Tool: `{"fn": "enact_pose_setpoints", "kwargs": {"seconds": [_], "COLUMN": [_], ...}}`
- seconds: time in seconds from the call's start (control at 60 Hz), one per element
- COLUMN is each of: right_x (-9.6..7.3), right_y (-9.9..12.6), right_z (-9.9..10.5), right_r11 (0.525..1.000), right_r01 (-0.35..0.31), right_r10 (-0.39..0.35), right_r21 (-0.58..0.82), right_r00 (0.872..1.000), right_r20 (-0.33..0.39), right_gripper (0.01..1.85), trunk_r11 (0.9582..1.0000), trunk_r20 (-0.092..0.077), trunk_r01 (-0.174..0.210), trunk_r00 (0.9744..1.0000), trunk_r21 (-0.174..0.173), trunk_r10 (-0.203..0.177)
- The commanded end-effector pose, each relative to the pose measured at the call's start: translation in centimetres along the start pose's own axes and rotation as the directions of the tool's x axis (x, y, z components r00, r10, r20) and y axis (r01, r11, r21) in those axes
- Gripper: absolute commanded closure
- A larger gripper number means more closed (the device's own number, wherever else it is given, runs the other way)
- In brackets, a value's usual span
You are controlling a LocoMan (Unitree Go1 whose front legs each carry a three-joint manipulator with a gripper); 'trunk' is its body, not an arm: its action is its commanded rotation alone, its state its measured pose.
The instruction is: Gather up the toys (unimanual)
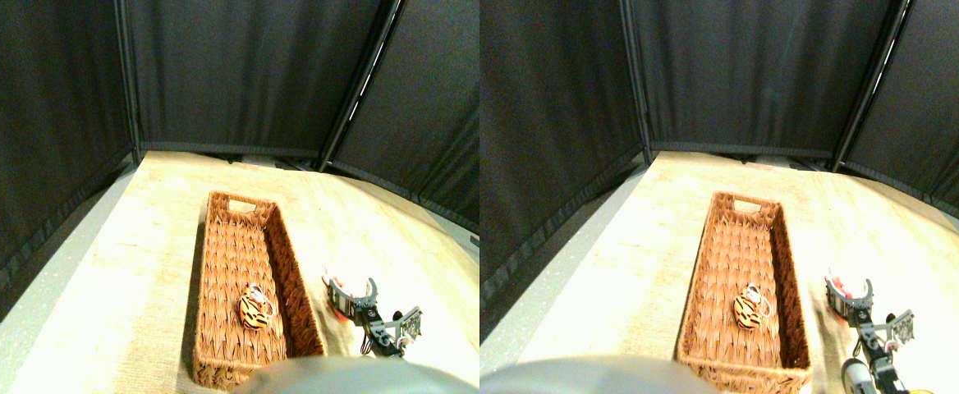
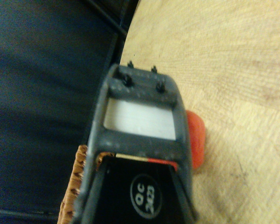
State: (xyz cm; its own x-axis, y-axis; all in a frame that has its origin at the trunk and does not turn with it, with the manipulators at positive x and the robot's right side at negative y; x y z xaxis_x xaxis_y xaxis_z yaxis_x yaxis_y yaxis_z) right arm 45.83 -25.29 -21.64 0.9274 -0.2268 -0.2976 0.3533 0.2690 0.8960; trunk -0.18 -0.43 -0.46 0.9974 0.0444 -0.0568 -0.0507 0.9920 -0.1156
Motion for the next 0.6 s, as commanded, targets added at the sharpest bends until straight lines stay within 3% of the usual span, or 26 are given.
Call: {"fn": "enact_pose_setpoints", "kwargs": {"seconds": [0.017, 0.283, 0.6], "right_x": [0.4, 1.6, 3.5], "right_y": [-0.7, -2.6, -3.8], "right_z": [0.2, 0.8, 1.3], "right_r11": [0.998, 0.995, 0.991], "right_r01": [0.052, 0.082, 0.096], "right_r10": [-0.054, -0.088, -0.11], "right_r21": [0.027, 0.062, 0.097], "right_r00": [0.996, 0.99, 0.982], "right_r20": [0.068, 0.114, 0.153], "right_gripper": [1.07, 1.0, 1.12], "trunk_r11": [0.9999, 0.9999, 0.9999], "trunk_r20": [-0.009, -0.011, -0.02], "trunk_r01": [-0.006, -0.01, -0.003], "trunk_r00": [0.9999, 0.9999, 0.9998], "trunk_r21": [-0.01, -0.003, 0.01], "trunk_r10": [0.006, 0.009, 0.003]}}
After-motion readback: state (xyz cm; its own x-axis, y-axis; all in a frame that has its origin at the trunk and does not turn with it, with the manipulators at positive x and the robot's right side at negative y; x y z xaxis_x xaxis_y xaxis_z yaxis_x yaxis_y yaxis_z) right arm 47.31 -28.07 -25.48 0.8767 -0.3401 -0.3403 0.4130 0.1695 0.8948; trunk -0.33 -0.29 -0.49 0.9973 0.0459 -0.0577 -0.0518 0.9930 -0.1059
